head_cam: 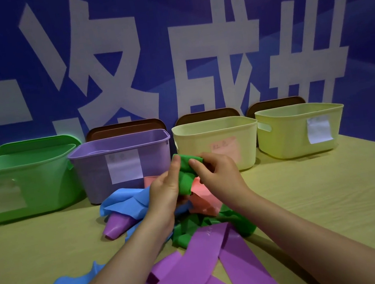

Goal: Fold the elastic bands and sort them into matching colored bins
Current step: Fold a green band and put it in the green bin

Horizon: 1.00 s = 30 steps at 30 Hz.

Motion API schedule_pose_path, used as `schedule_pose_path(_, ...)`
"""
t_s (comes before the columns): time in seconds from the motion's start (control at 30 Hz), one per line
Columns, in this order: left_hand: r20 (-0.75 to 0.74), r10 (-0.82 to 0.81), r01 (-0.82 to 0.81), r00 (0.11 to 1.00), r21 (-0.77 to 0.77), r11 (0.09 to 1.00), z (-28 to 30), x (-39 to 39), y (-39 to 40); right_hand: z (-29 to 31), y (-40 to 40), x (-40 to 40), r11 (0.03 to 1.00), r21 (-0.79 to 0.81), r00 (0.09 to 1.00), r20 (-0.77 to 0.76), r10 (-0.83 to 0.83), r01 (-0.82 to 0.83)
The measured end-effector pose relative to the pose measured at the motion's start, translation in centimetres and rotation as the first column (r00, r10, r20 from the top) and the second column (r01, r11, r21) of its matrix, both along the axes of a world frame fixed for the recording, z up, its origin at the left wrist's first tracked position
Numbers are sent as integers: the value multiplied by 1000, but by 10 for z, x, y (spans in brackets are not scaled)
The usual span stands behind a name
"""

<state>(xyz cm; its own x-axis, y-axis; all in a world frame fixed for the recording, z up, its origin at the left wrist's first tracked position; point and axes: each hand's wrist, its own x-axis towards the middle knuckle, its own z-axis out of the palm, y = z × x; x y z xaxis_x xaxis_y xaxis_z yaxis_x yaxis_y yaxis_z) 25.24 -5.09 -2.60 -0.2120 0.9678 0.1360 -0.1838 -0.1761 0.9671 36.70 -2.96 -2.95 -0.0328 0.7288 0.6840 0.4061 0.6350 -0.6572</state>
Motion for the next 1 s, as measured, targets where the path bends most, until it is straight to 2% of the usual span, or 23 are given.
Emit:
schedule_pose_path(0.1,4,-53,53,999,13,998,-3,-1,1,-1,4,4,1000,-13,1000,-3,-4,4)
schedule_pose_path(0.23,-31,-37,37,999,-2,999,-5,-3,2,-2,6,7,999,30,999,35,30,-31)
schedule_pose_path(0.43,20,-62,61,998,17,998,-3,0,1,1,6,11,954,299,970,236,-66,-7)
schedule_pose_path(0.57,60,-55,59,997,-54,997,-5,3,1,4,6,19,933,354,908,409,-92,-64)
schedule_pose_path(0.63,68,-43,47,997,-69,997,-5,3,-1,5,5,21,948,303,878,474,-61,-97)
schedule_pose_path(0.77,78,-77,80,994,-31,996,-6,2,0,5,3,23,982,95,905,411,111,-164)
schedule_pose_path(0.83,72,-85,86,994,0,996,-8,3,4,6,2,24,983,-52,936,301,183,-176)
schedule_pose_path(0.9,68,-137,134,988,42,990,-12,4,7,9,1,23,958,-193,966,106,235,-212)
schedule_pose_path(1.0,31,-204,202,978,75,977,-14,3,10,12,1,19,939,-283,980,-20,198,-196)
